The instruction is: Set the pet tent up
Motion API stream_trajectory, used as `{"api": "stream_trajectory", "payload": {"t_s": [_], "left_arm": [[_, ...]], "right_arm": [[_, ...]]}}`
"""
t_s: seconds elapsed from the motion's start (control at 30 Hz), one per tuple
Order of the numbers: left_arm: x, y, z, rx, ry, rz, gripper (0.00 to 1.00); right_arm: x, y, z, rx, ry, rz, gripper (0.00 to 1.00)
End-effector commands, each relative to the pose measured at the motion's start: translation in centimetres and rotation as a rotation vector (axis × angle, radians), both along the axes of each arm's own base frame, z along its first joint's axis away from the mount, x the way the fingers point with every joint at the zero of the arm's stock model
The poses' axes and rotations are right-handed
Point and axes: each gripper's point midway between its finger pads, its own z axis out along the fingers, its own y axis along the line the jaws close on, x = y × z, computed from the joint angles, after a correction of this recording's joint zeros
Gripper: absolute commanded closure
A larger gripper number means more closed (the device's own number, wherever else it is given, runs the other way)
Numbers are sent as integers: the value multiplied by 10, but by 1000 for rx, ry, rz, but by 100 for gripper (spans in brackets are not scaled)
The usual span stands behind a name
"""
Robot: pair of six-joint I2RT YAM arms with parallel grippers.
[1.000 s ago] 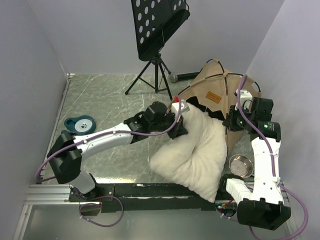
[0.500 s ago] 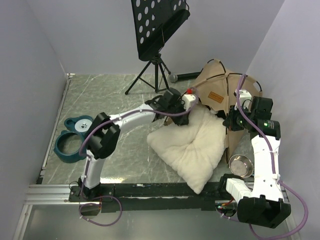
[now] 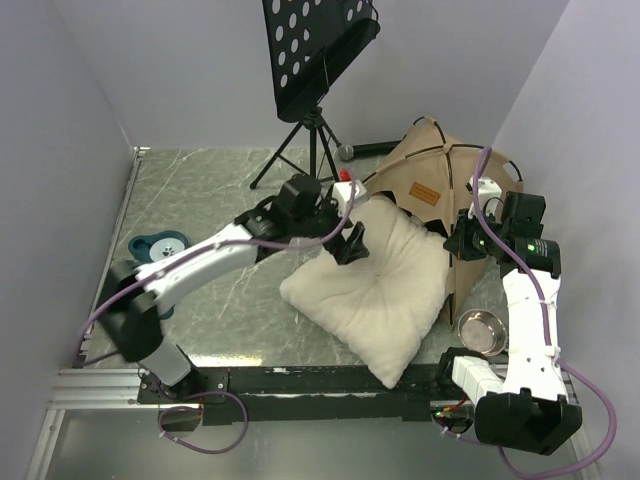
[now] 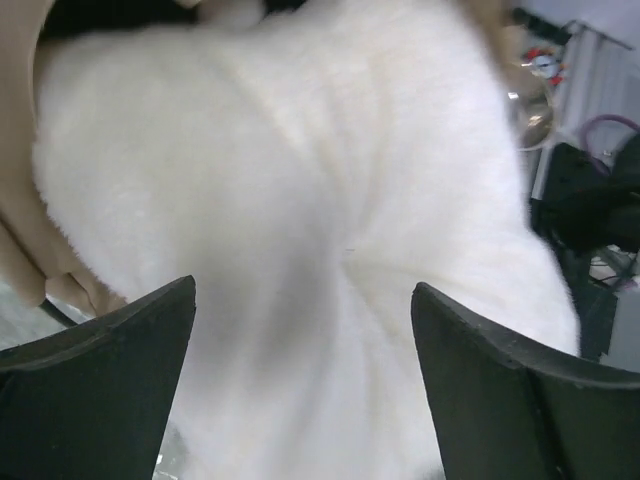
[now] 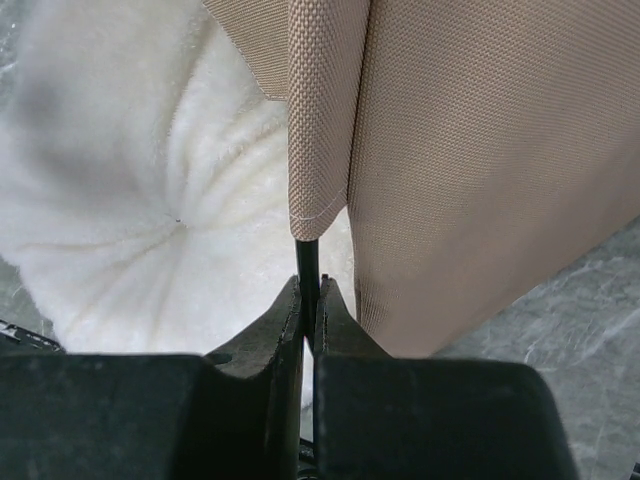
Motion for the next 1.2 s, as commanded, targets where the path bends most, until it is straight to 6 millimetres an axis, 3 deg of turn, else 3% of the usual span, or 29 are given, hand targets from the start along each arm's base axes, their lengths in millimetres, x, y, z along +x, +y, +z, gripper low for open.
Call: {"api": "stream_trajectory", "payload": {"t_s": [0.0, 0.07, 0.2, 0.43, 0.53, 0.6, 0.7, 0.73, 0.77, 0.83, 0.97, 1.03, 1.17], "left_arm": [[-39, -10, 28, -47, -205, -34, 4], [-66, -27, 24, -52, -182, -76, 1], [-93, -66, 1, -67, -20, -52, 0], [-94, -127, -19, -125, 20, 92, 0], [-77, -136, -39, -97, -27, 224, 4], [-58, -139, -49, -76, -30, 304, 15], [-17, -131, -46, -116, 11, 378, 54], [-4, -127, -43, -131, 11, 398, 63], [10, -123, -33, -156, 12, 411, 79], [32, -123, -19, -189, 19, 396, 98], [65, -130, 1, -217, -50, 362, 99], [68, -145, 3, -213, -79, 309, 99], [51, -181, -16, -211, -55, 192, 99]], "right_arm": [[-1, 5, 8, 26, -13, 9, 100], [0, 5, 9, 30, -11, 5, 100], [1, 6, 7, 40, -3, 1, 100], [4, 6, 8, 47, 0, -4, 100], [3, 6, 6, 46, 9, -1, 100], [3, 6, 5, 41, 10, 0, 100], [2, 5, 6, 34, 8, 2, 100], [1, 5, 5, 33, 9, 5, 100], [1, 5, 5, 30, 9, 6, 100], [1, 5, 4, 29, 15, 11, 100], [-1, 5, 2, 27, 22, 19, 100], [-1, 5, 2, 30, 19, 19, 100], [0, 7, 1, 40, 27, 20, 100]]}}
